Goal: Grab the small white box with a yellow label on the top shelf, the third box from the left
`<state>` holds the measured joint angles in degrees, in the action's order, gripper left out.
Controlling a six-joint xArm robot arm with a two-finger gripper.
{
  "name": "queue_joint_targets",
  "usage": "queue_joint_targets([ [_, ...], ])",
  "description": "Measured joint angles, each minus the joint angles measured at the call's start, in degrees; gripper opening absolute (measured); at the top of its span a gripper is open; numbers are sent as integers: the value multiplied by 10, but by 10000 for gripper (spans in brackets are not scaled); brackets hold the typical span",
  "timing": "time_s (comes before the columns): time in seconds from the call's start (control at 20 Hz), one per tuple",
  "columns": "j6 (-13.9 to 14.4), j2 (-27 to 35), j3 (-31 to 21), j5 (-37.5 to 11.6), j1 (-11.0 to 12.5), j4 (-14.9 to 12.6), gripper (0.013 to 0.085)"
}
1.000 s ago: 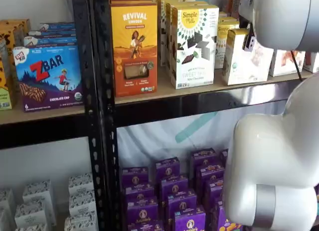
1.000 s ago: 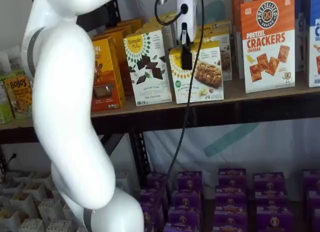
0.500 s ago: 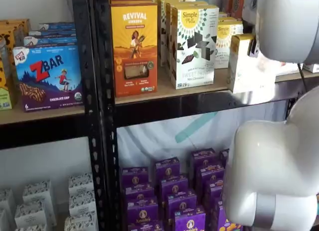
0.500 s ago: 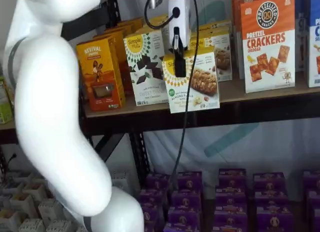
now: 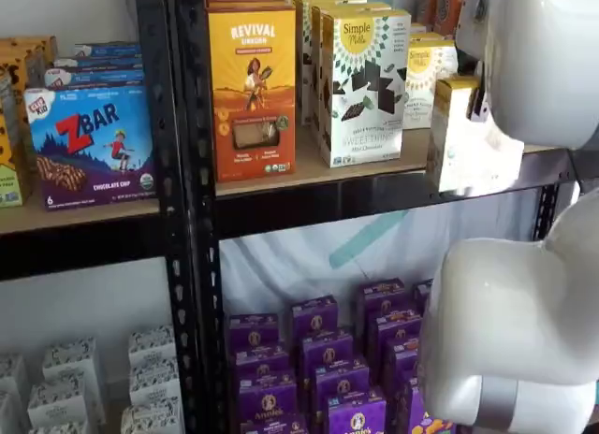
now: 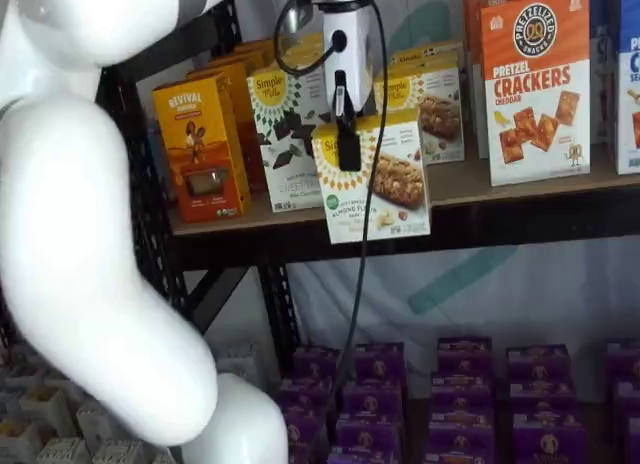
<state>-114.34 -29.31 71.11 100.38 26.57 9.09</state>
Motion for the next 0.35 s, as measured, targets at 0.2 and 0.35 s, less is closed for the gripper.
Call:
queue_joint_targets([
  [0.2, -2, -12, -12, 0, 2, 2, 370],
  [0.35, -3, -17, -18, 1, 4, 2, 370],
])
